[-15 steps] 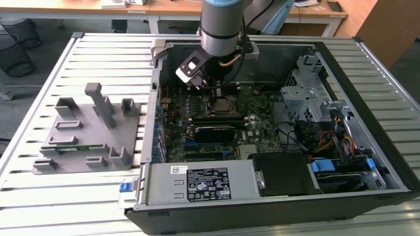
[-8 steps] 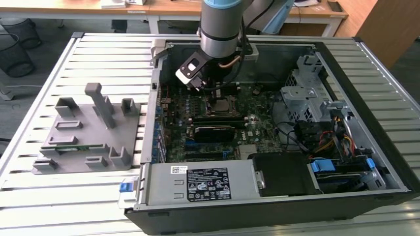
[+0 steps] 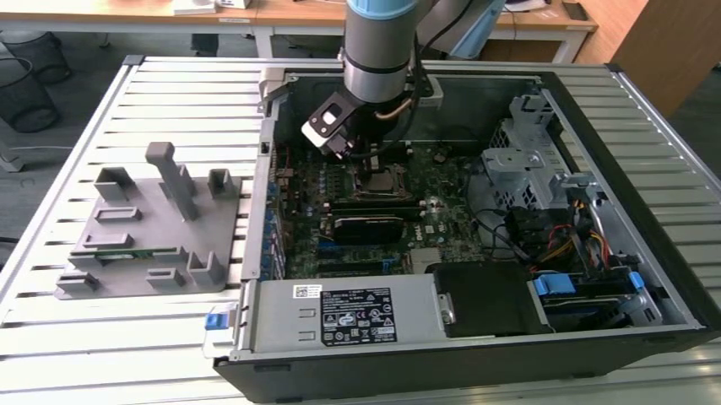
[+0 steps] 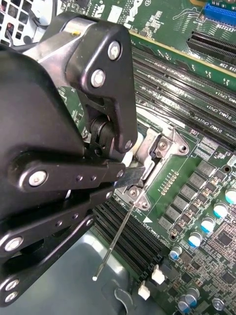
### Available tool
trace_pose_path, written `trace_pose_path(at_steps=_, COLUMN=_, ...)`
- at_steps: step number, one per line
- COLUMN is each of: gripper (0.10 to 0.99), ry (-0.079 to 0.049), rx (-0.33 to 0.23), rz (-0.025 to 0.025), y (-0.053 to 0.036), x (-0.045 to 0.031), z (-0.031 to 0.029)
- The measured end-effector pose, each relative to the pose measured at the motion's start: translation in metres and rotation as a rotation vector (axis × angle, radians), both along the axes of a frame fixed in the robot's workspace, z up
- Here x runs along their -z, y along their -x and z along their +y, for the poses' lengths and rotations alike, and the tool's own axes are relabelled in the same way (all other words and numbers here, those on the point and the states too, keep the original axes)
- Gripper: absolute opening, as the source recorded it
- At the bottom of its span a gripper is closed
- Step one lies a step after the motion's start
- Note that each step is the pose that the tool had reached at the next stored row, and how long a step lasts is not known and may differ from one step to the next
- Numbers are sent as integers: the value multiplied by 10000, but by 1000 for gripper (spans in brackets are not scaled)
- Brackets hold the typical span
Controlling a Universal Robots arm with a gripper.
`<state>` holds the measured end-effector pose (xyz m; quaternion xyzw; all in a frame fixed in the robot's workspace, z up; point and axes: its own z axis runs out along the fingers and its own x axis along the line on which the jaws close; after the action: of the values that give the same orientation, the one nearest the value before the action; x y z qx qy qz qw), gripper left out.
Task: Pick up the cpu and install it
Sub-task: 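Close the cpu cover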
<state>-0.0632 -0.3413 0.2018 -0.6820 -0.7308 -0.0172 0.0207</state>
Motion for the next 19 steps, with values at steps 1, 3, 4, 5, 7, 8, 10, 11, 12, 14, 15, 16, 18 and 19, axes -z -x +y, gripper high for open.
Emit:
trace_pose_path(at_steps=1, gripper=106, ry=1, rx=0, rz=0, y=0, x=5, z=0)
trace_pose_path(at_steps=3, gripper=106, ry=1, rx=0, rz=-1, y=0, x=15, z=0)
trace_pose_path(at_steps=4, gripper=106, ry=2, rx=0, rz=0, y=0, x=20, z=0)
trace_pose_path(at_steps=5, gripper=106, ry=2, rx=0, rz=0, y=0, x=25, z=0)
trace_pose_path(at_steps=7, gripper=106, ry=11, rx=0, rz=4, y=1, x=33, z=-1)
trace_pose_path(at_steps=8, gripper=106, ry=12, rx=0, rz=5, y=1, x=37, z=-1)
trace_pose_path(at_steps=10, gripper=106, ry=14, rx=2, rz=7, y=0, x=47, z=-2)
trace_pose_path(at_steps=11, gripper=106, ry=14, rx=2, rz=6, y=-1, x=53, z=-2)
trace_pose_path(at_steps=12, gripper=106, ry=11, rx=2, rz=5, y=-3, x=57, z=-1)
trace_pose_path(at_steps=14, gripper=106, ry=9, rx=1, rz=3, y=-11, x=58, z=-2)
trace_pose_path(at_steps=15, gripper=106, ry=12, rx=2, rz=5, y=-21, x=57, z=-2)
trace_pose_path(at_steps=16, gripper=106, ry=17, rx=1, rz=7, y=-38, x=55, z=-3)
trace_pose_path(at_steps=18, gripper=106, ry=20, rx=2, rz=13, y=-63, x=53, z=-6)
trace_pose_path(at_steps=19, gripper=106, ry=24, rx=0, rz=18, y=-81, x=50, z=-9)
